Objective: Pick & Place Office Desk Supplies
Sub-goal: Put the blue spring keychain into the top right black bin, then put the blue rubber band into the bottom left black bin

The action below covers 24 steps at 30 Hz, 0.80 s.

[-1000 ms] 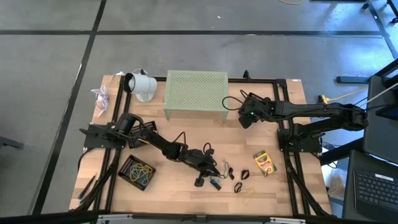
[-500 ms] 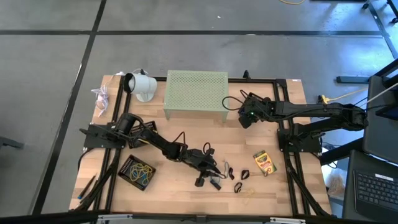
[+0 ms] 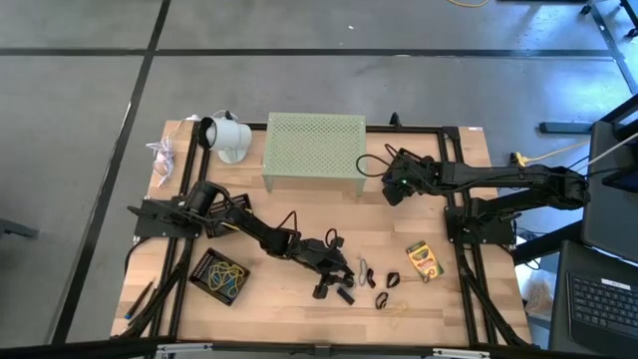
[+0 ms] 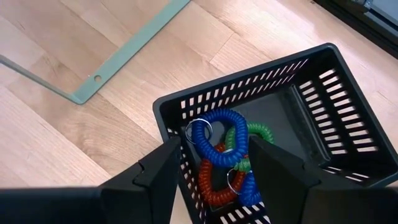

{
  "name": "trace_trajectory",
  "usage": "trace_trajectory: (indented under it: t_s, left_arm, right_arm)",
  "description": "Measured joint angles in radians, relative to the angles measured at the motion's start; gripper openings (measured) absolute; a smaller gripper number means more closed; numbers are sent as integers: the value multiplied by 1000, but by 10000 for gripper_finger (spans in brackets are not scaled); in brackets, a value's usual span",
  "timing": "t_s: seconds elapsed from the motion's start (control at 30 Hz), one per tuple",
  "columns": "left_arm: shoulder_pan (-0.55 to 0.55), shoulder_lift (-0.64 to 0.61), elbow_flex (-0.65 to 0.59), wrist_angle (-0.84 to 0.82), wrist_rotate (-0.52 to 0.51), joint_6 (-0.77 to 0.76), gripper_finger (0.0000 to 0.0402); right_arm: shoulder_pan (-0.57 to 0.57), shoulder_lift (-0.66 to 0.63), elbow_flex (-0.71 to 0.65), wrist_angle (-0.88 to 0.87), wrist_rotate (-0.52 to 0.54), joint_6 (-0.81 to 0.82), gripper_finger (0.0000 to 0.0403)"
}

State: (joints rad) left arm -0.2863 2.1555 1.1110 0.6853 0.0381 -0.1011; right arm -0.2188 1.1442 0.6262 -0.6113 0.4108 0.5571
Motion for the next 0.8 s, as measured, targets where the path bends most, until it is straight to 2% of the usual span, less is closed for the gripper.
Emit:
trace_trajectory:
  t_s: [0.13, 0.3, 0.43, 0.6, 0.7, 0.8]
  left_arm:
    - [0, 0, 0, 5, -36, 21, 88]
    - [-1, 0, 0, 16, -35, 28, 14]
    - [-1, 0, 0, 29, -35, 34, 3]
    - [-2, 0, 0, 12, 42, 22, 9]
    - [-9, 0, 0, -77, 143, 21, 31]
    - [-17, 0, 0, -180, 170, 20, 62]
  right_arm:
    - [0, 0, 0, 0, 0, 4, 191]
    - [0, 0, 0, 0, 0, 8, 191]
    - [0, 0, 0, 0, 0, 8, 191]
    - [0, 0, 0, 0, 0, 8, 191]
    - [0, 0, 0, 0, 0, 9, 191]
    - [0, 0, 0, 0, 0, 9, 191]
